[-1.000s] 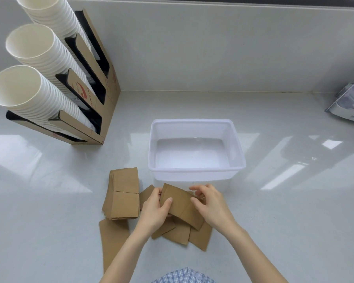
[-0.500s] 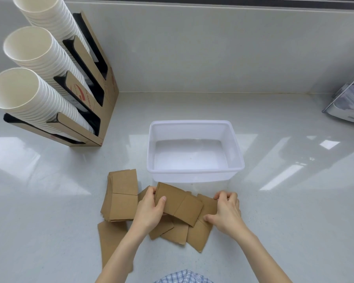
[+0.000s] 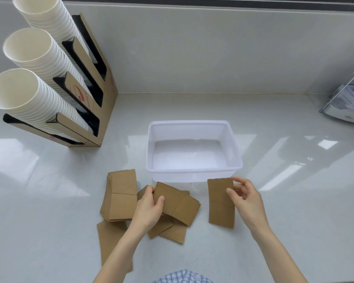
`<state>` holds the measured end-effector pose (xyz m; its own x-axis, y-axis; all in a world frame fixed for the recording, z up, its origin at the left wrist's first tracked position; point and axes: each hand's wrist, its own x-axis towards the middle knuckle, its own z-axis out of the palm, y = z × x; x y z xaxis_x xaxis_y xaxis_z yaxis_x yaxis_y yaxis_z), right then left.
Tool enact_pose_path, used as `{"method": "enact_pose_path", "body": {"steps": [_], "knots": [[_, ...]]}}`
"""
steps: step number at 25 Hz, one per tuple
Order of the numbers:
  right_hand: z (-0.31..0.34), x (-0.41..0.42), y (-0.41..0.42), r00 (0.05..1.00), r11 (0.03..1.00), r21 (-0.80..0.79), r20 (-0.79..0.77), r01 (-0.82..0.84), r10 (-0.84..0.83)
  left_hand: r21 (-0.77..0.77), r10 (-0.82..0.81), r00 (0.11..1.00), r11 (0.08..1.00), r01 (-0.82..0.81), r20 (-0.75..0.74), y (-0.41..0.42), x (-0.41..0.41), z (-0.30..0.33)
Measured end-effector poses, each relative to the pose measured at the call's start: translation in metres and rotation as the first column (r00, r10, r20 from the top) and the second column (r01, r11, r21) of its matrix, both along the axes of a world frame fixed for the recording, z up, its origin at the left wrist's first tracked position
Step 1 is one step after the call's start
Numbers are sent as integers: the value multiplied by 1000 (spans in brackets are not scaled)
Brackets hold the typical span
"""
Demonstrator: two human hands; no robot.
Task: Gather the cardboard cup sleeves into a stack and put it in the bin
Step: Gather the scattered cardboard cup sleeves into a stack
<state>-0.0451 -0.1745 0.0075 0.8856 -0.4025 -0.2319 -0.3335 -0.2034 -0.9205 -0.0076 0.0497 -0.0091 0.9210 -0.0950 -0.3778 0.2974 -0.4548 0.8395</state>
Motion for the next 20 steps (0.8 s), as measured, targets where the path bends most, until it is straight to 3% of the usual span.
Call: {"method": "enact_pose_path", "body": {"steps": [4, 10, 15, 20], "knots": [[16, 6, 12, 987, 991, 7, 89, -134, 133, -57, -13, 998, 998, 10, -60, -6, -4, 2], [8, 20, 51, 881, 863, -185, -40, -470, 472, -135, -44, 995, 990, 32, -85, -15, -8, 4], [-5, 26, 62, 888, 847, -272, -74, -456, 454, -198, -24, 992, 980, -1, -123, -20, -10, 7], [-10, 27, 67, 913, 869, -289, -53, -401, 404, -148, -96, 993, 985, 84, -70, -19, -13, 3]]}}
